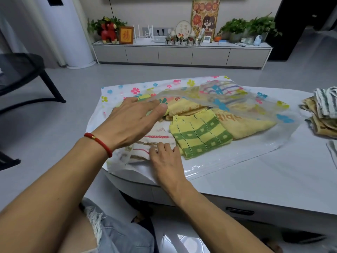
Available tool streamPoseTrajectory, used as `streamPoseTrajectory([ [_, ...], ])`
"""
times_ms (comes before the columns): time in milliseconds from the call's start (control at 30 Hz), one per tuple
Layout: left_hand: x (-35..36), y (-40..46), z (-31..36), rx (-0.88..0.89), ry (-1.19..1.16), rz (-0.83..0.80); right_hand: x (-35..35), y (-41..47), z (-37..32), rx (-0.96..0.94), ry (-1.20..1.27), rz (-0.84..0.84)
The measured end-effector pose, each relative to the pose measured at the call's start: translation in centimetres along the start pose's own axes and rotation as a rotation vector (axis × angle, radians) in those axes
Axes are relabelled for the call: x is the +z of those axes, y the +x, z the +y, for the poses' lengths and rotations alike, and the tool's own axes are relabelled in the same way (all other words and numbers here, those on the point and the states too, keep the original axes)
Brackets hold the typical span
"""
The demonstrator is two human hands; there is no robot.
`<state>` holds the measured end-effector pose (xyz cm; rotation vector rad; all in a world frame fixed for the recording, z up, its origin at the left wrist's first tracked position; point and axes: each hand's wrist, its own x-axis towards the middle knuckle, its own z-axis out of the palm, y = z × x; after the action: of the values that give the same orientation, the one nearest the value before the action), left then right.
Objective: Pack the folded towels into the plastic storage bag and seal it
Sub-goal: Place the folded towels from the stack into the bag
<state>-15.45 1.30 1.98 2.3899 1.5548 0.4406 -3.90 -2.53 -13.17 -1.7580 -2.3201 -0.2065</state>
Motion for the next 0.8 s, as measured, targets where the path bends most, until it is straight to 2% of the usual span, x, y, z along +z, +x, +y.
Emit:
streamPoseTrajectory([
  [167, 0.4, -0.1, 0.7, 0.034, 0.130, 0.021, -1.7, 0.4, 1.9, -0.114, 0.034, -0.053],
  [300, 1.6, 0.6, 2.7, 0.136, 0.248, 0.043, -5.5, -2.6, 8.6, -0.265, 0.105, -0.113],
  [367, 2.2, 1.3, 4.0, 0.202, 0.333, 0.061, -7.8, -4.4, 13.2, -0.259, 0.084, -0.170],
  [433, 2.9, 2.2, 5.3, 0.297, 0.435, 0.103, -10.3, -6.7, 18.0, -0.146, 0.077, -0.242],
  [533, 4.1, 3.6, 7.4, 0.392, 0.570, 0.090, -13.3, -10.0, 25.3, 0.162, 0.036, -0.291],
  [667, 6.9, 5.4, 10.7, 0.460, 0.684, 0.002, -15.2, -13.5, 34.7, 0.621, 0.158, -0.152],
  [800, 9.9, 6.6, 13.2, 0.499, 0.754, -0.078, -14.0, -17.8, 43.3, 1.021, 0.185, -0.021],
])
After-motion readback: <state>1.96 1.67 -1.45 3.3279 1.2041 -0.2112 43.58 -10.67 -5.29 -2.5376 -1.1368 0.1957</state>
